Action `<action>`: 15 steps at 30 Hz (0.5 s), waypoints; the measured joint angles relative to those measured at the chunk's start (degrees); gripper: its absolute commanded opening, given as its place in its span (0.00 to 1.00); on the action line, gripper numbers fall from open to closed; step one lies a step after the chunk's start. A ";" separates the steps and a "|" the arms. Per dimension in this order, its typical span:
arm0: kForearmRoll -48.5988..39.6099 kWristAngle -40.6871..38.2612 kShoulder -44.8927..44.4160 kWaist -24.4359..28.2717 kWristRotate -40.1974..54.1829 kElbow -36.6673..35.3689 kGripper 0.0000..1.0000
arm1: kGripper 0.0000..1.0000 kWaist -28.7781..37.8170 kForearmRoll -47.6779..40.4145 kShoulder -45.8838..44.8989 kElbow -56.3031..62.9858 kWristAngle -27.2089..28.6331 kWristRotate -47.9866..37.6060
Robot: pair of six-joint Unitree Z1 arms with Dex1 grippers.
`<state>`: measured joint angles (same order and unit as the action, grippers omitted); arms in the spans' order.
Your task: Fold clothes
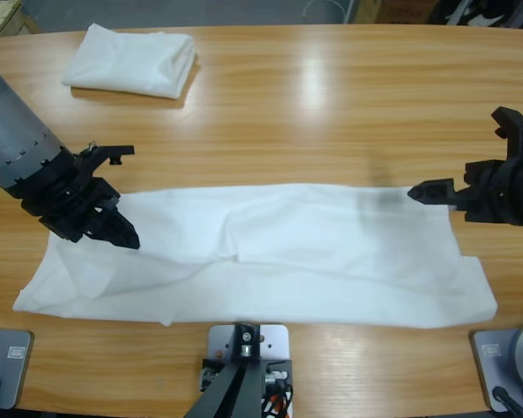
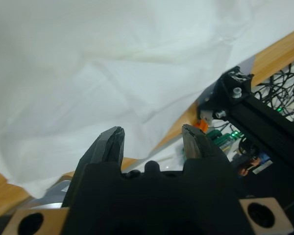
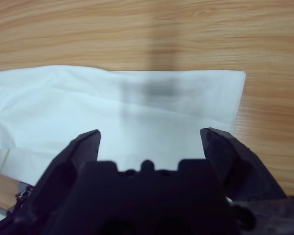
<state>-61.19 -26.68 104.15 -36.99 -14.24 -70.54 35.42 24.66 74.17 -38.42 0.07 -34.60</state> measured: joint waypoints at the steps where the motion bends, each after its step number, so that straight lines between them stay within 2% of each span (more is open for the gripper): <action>1: 0.24 -0.20 0.06 -0.13 -0.68 0.31 0.49 | 0.83 0.00 -0.01 0.00 0.03 0.00 0.00; 7: 4.92 -0.33 0.12 -0.33 -4.48 3.47 0.47 | 0.83 0.00 -0.01 0.00 0.28 0.00 -0.01; 10: 6.38 -0.39 0.78 -0.33 -5.50 3.95 0.13 | 0.83 0.01 -0.01 0.00 0.29 0.00 -0.01; 11: 6.80 -0.39 1.04 -0.34 -5.71 4.11 0.07 | 0.83 0.01 -0.01 0.00 0.30 0.00 -0.01; 15: 7.92 -0.59 1.76 -0.47 -6.01 4.58 0.00 | 0.83 0.01 -0.01 0.00 0.30 0.00 -0.02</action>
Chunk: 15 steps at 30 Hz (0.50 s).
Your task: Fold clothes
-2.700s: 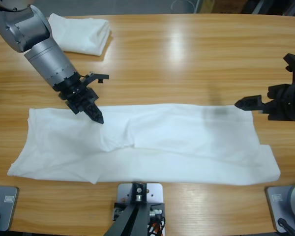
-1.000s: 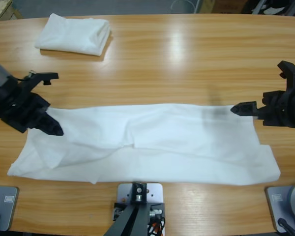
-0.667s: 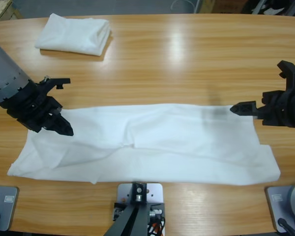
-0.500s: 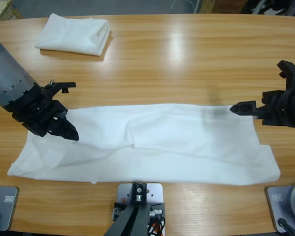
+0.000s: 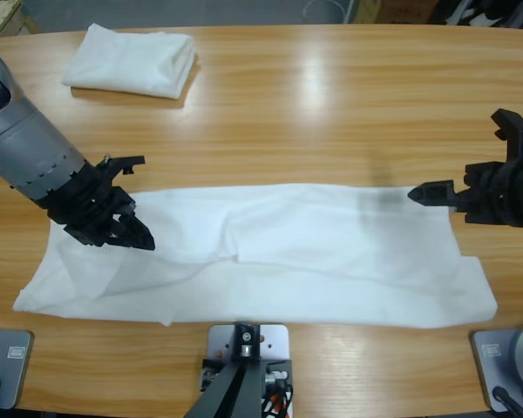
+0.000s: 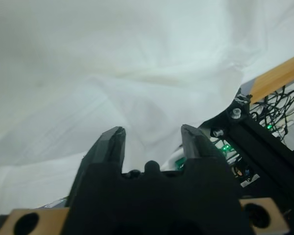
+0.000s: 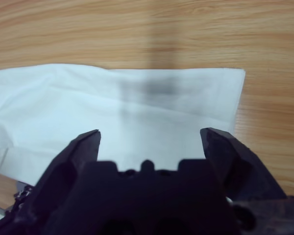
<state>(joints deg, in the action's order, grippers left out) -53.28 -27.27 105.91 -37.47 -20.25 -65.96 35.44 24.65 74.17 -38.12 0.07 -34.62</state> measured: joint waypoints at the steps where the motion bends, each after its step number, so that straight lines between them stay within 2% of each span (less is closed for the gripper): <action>1: 0.06 -0.15 0.12 -0.12 0.00 0.13 0.00 | 0.83 0.00 0.00 0.00 0.00 0.00 0.00; 15: 0.39 -0.68 -0.03 -0.19 0.00 0.60 0.00 | 0.83 0.02 -0.50 0.00 0.35 0.00 0.00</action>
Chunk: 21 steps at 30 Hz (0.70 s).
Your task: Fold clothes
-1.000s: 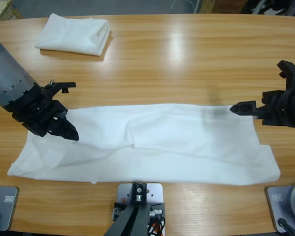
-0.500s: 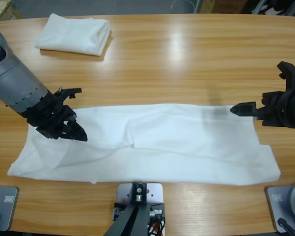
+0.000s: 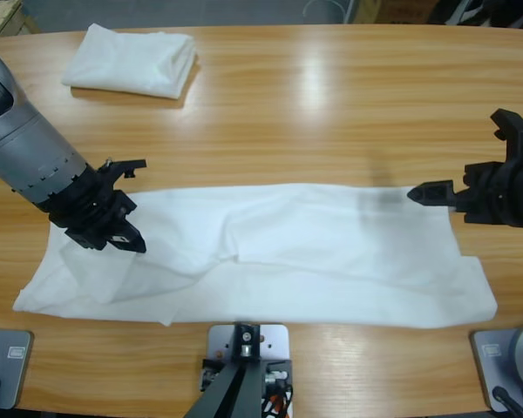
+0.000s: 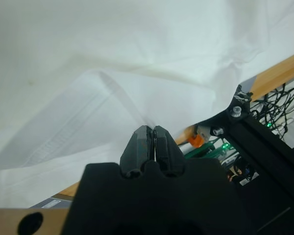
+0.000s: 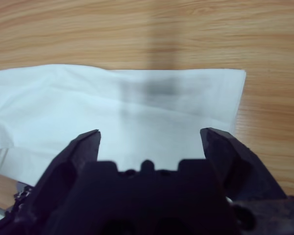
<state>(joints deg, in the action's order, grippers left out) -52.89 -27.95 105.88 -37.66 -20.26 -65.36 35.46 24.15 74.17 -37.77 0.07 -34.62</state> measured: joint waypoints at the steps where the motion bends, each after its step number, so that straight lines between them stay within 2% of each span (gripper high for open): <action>1: 0.07 0.11 -0.05 0.00 0.00 0.00 0.00 | 0.83 0.01 -0.05 0.00 0.03 0.00 0.00; 5: 1.02 0.82 -1.06 -0.01 -0.31 0.01 0.00 | 0.83 0.03 -0.14 0.00 0.03 0.00 0.00; 10: 5.98 0.76 -6.87 -0.07 -1.40 -2.30 0.00 | 0.83 0.04 -0.40 0.00 0.13 0.00 0.00; 21: 8.09 -0.74 -6.24 -0.80 1.15 -5.69 0.00 | 0.83 0.04 -1.69 0.33 1.15 -0.08 0.00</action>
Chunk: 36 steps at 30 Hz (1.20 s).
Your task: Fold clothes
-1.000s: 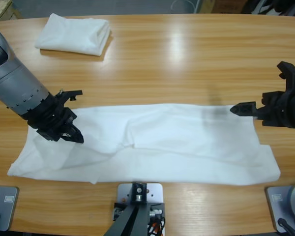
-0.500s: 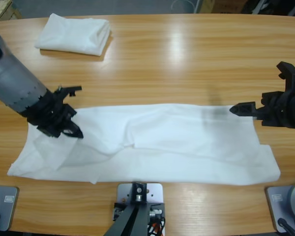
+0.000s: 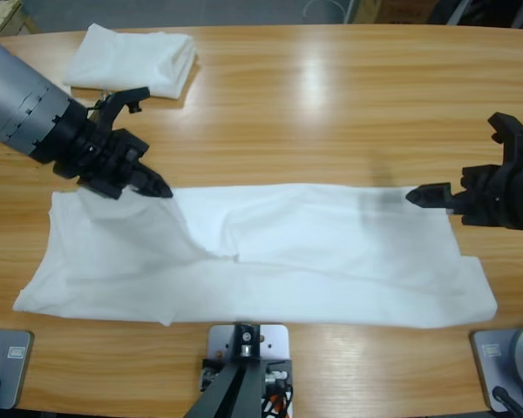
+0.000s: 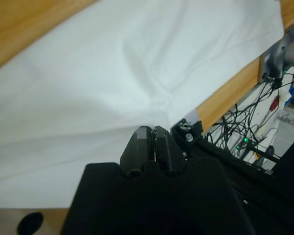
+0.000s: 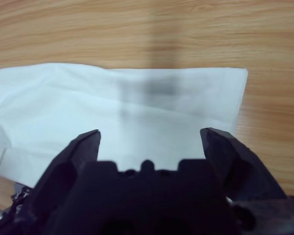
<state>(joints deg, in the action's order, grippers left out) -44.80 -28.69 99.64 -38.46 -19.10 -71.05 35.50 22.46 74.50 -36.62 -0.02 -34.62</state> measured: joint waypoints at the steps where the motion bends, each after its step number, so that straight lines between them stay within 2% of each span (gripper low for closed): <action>1: 0.03 0.00 0.63 -0.05 0.81 -0.83 0.00 | 0.83 0.00 -0.06 0.03 0.00 -0.02 0.00; 9: 0.04 0.00 9.33 -0.50 4.32 -3.45 0.01 | 0.83 0.02 -0.18 0.03 0.00 -0.07 0.00; 10: 0.04 0.00 10.13 -0.51 4.58 -3.45 0.49 | 0.83 0.06 -0.18 0.03 0.00 -0.07 0.00; 11: 0.04 0.00 10.67 -0.52 4.79 -3.45 0.92 | 0.83 0.10 -0.18 0.03 0.00 -0.07 0.00; 12: 0.04 0.00 11.06 -0.52 4.92 -3.45 0.98 | 0.83 0.17 -0.18 0.03 0.00 -0.07 0.00; 13: 0.04 0.00 11.32 -0.52 5.00 -3.45 0.99 | 0.83 0.25 -0.18 0.03 0.00 -0.07 0.00; 17: 0.04 3.55 11.34 -0.77 5.02 -3.47 0.99 | 0.83 0.68 -0.19 0.03 0.00 -0.07 0.00; 21: 1.04 11.75 6.57 -1.72 4.89 -4.35 0.98 | 0.83 1.37 -0.28 0.23 0.00 -0.07 -0.01; 22: 1.67 13.62 4.35 -1.81 4.59 -5.04 0.90 | 0.83 1.54 -0.35 0.32 0.00 -0.07 -0.04; 23: 2.25 15.30 1.93 -1.87 4.34 -5.85 0.74 | 0.81 1.68 -0.40 0.40 0.01 -0.07 -0.07; 24: 2.57 16.35 -0.50 -1.90 4.23 -6.41 0.62 | 0.67 1.77 -0.41 0.46 0.01 -0.07 -0.10; 25: 2.57 17.28 -2.90 -1.97 4.21 -6.52 0.57 | 0.41 1.86 -0.41 0.49 0.00 -0.07 -0.16; 26: 2.00 17.78 -4.66 -2.15 4.21 -6.48 0.45 | 0.27 1.92 -0.41 0.49 0.01 -0.07 -0.31; 28: 0.01 18.20 -7.04 -3.53 4.21 -4.37 0.15 | 0.14 2.05 -0.40 0.48 0.01 -0.06 -0.98; 29: -0.77 18.31 -7.95 -4.88 4.20 -1.76 0.01 | 0.03 2.10 -0.38 0.48 0.01 -0.05 -1.45; 30: -1.21 18.44 -8.54 -6.28 4.00 1.55 0.00 | 0.00 2.17 -0.15 0.47 0.01 0.13 -2.13; 33: -1.36 18.86 -8.93 -9.18 2.41 11.36 0.00 | 0.00 2.24 1.73 0.47 0.00 0.47 -4.26; 36: -1.38 19.41 -8.69 -9.83 -0.21 16.41 0.00 | 0.00 2.41 4.77 0.79 -0.02 0.47 -6.44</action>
<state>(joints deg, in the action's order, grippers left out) -46.18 -9.28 90.94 -48.29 -19.31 -54.64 37.91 27.23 75.29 -36.64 0.45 -41.06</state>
